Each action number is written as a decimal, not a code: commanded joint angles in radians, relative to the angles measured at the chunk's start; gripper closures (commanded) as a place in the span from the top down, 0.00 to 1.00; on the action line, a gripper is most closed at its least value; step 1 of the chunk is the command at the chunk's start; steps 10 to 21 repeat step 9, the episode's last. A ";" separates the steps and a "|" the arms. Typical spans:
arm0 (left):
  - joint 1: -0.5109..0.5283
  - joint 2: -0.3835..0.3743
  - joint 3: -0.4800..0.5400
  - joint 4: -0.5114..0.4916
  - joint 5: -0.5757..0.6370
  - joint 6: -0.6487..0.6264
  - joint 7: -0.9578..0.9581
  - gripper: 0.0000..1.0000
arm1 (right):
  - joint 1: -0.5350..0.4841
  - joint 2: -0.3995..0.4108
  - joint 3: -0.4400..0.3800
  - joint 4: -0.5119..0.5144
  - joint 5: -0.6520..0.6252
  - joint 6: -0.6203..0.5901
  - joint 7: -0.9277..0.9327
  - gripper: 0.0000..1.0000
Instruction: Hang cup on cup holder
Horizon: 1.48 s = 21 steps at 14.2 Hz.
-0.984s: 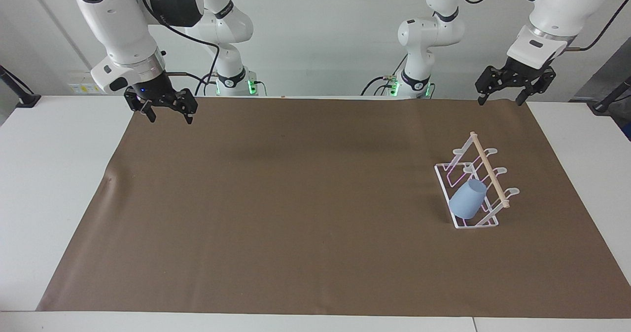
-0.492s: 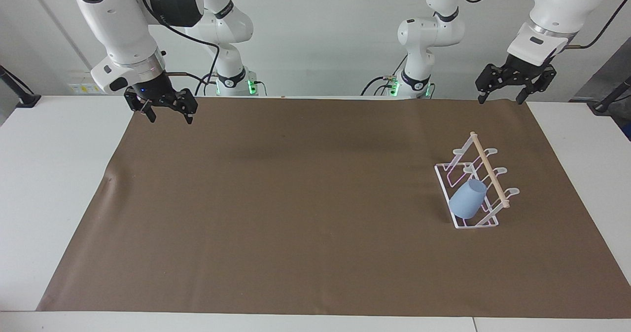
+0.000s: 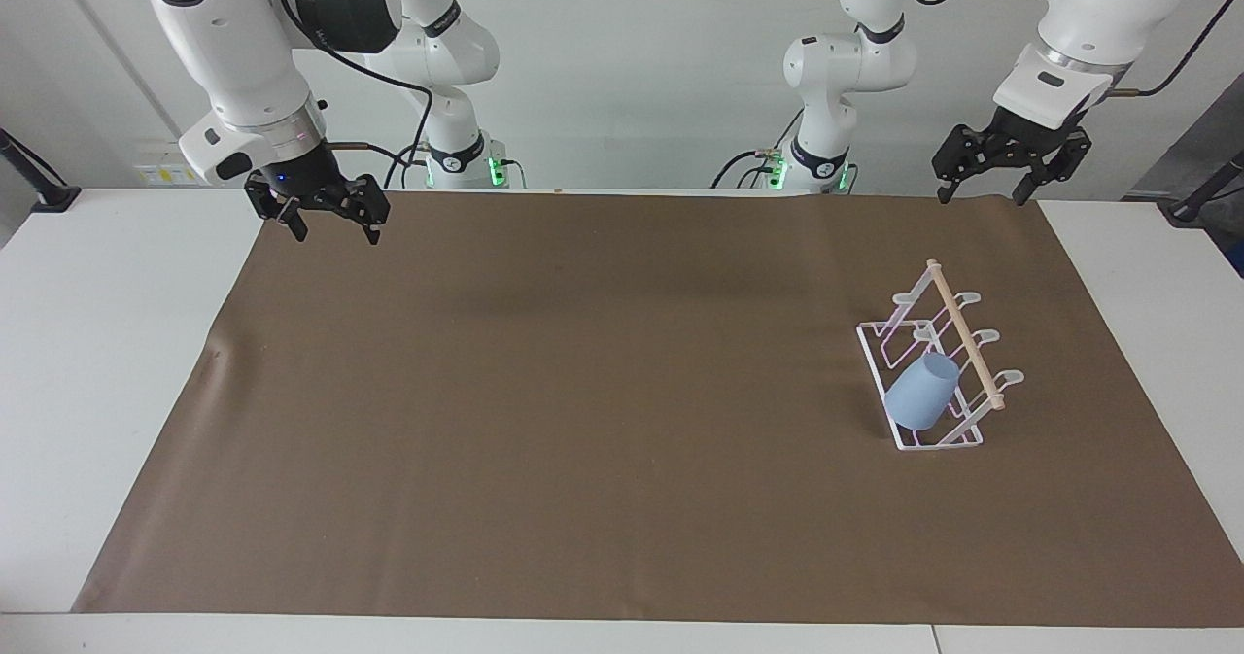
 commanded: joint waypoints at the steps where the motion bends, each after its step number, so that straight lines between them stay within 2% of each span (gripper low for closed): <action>1: -0.014 -0.039 0.029 -0.053 -0.011 0.023 0.003 1.00 | -0.011 -0.020 0.007 -0.021 0.013 0.005 0.011 1.00; 3: -0.002 -0.042 0.030 -0.062 -0.046 0.048 0.005 1.00 | -0.011 -0.020 0.007 -0.021 0.013 0.005 0.011 1.00; 21: -0.004 -0.043 0.027 -0.062 -0.045 0.045 0.011 1.00 | -0.013 -0.020 0.007 -0.021 0.013 0.005 0.011 1.00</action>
